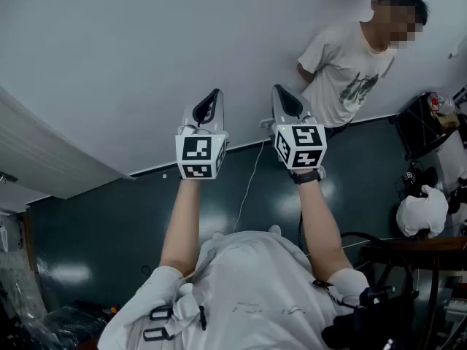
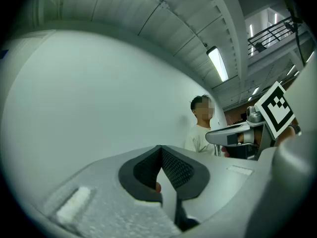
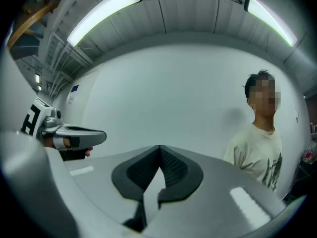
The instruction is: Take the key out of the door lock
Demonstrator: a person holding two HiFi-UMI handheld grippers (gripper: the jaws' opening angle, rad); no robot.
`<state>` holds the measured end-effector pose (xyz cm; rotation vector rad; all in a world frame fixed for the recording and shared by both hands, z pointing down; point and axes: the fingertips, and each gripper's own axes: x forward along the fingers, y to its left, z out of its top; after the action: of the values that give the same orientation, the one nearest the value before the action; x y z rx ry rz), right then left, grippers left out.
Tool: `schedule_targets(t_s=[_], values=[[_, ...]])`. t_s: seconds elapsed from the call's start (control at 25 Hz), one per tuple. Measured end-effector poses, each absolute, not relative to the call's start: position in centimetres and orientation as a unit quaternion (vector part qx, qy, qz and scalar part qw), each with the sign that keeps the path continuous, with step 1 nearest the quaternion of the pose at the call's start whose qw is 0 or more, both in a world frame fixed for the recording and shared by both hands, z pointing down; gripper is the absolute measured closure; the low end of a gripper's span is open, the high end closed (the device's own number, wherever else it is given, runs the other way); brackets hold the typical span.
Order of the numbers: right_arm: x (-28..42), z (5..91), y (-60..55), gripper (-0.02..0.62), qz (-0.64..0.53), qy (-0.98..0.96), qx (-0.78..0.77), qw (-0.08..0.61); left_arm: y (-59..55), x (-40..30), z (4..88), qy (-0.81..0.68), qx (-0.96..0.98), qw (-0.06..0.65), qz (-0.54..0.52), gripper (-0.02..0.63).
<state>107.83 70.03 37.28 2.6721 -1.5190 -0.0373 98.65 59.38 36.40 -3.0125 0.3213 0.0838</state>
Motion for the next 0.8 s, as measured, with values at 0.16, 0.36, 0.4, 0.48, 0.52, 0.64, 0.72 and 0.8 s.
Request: schedule_targets(t_s=[0.16, 0.36, 0.4, 0.48, 0.52, 0.64, 0.72, 0.8], values=[[106.5, 37.5, 69.1, 0.595, -0.010, -0.497, 0.867, 0.034, 58.5, 97.4, 36.5, 0.106, -0.993, 0.052, 0.028, 0.604], [102.8, 38.1, 67.2, 0.595, -0.010, -0.499, 0.866, 0.041, 56.5, 93.9, 37.0, 0.108, -0.992, 0.048, 0.033, 0.604], [102.6, 38.1, 67.1, 0.595, -0.009, -0.499, 0.866, 0.038, 56.5, 93.6, 37.0, 0.110, -0.992, 0.047, 0.033, 0.604], [102.6, 38.0, 66.9, 0.595, -0.008, -0.502, 0.864, 0.032, 56.6, 93.2, 36.9, 0.113, -0.992, 0.048, 0.032, 0.604], [102.3, 38.0, 66.5, 0.595, -0.007, -0.506, 0.862, 0.029, 56.4, 92.7, 36.8, 0.117, -0.991, 0.050, 0.032, 0.604], [99.4, 38.5, 63.2, 0.595, -0.005, -0.532, 0.846, 0.027, 53.8, 89.3, 37.1, 0.147, -0.988, 0.046, 0.032, 0.604], [96.5, 39.1, 60.3, 0.595, -0.002, -0.555, 0.831, 0.028, 51.4, 86.1, 37.6, 0.174, -0.983, 0.040, 0.030, 0.604], [93.9, 39.9, 57.6, 0.595, 0.005, -0.579, 0.814, 0.032, 49.4, 83.1, 38.1, 0.200, -0.979, 0.035, 0.027, 0.604]])
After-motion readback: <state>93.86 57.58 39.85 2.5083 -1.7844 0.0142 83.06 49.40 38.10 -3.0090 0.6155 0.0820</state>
